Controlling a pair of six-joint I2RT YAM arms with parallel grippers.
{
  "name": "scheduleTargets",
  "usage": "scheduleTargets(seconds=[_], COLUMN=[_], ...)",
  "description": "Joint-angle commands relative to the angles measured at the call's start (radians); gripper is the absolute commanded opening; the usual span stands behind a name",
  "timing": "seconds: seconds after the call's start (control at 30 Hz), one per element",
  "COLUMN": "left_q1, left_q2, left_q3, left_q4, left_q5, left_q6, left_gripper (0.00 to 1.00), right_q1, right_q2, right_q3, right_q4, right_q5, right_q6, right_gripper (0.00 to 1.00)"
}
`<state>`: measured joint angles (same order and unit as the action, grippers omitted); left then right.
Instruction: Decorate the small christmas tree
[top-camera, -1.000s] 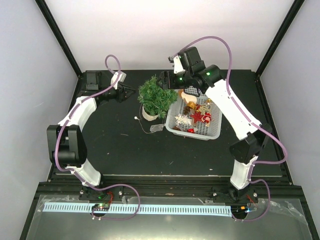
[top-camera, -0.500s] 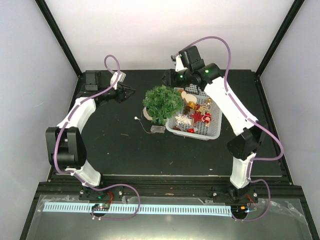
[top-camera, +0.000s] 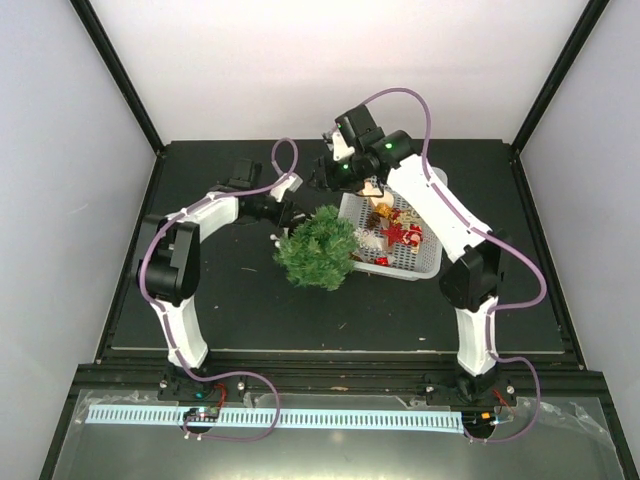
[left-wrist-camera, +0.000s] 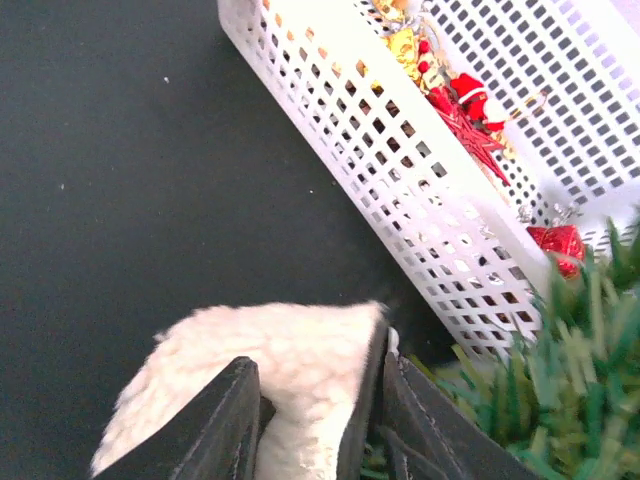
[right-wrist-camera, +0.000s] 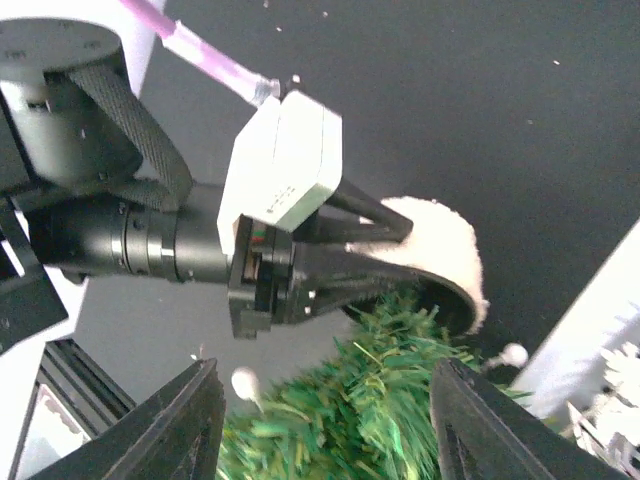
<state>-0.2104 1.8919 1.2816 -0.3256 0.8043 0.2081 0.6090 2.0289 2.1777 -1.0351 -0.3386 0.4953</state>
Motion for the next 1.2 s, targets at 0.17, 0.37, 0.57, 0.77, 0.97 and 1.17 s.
scheduleTargets(seconds=[0.17, 0.37, 0.57, 0.77, 0.97, 1.17], left_q1=[-0.038, -0.04, -0.04, -0.04, -0.04, -0.04], left_q2=[0.09, 0.128, 0.144, 0.15, 0.154, 0.159], left_q3=[0.093, 0.12, 0.137, 0.155, 0.158, 0.155], left_q4=[-0.157, -0.248, -0.281, -0.299, -0.309, -0.322], left_q5=[-0.079, -0.084, -0.095, -0.093, -0.089, -0.078], left_q6=[0.012, 0.046, 0.053, 0.05, 0.052, 0.054], left_gripper=[0.26, 0.23, 0.22, 0.22, 0.22, 0.22], right_q1=[-0.003, 0.074, 0.165, 0.222, 0.225, 0.225], right_q2=[-0.243, -0.384, -0.465, -0.468, -0.48, -0.442], right_q3=[-0.201, -0.365, -0.478, -0.6, -0.662, -0.571], right_q4=[-0.118, -0.168, -0.161, -0.121, -0.092, -0.096], right_q5=[0.056, -0.023, -0.053, 0.008, 0.104, 0.124], right_q6=[-0.119, -0.19, -0.151, -0.122, -0.105, -0.105], right_gripper=[0.57, 0.62, 0.66, 0.64, 0.56, 0.15])
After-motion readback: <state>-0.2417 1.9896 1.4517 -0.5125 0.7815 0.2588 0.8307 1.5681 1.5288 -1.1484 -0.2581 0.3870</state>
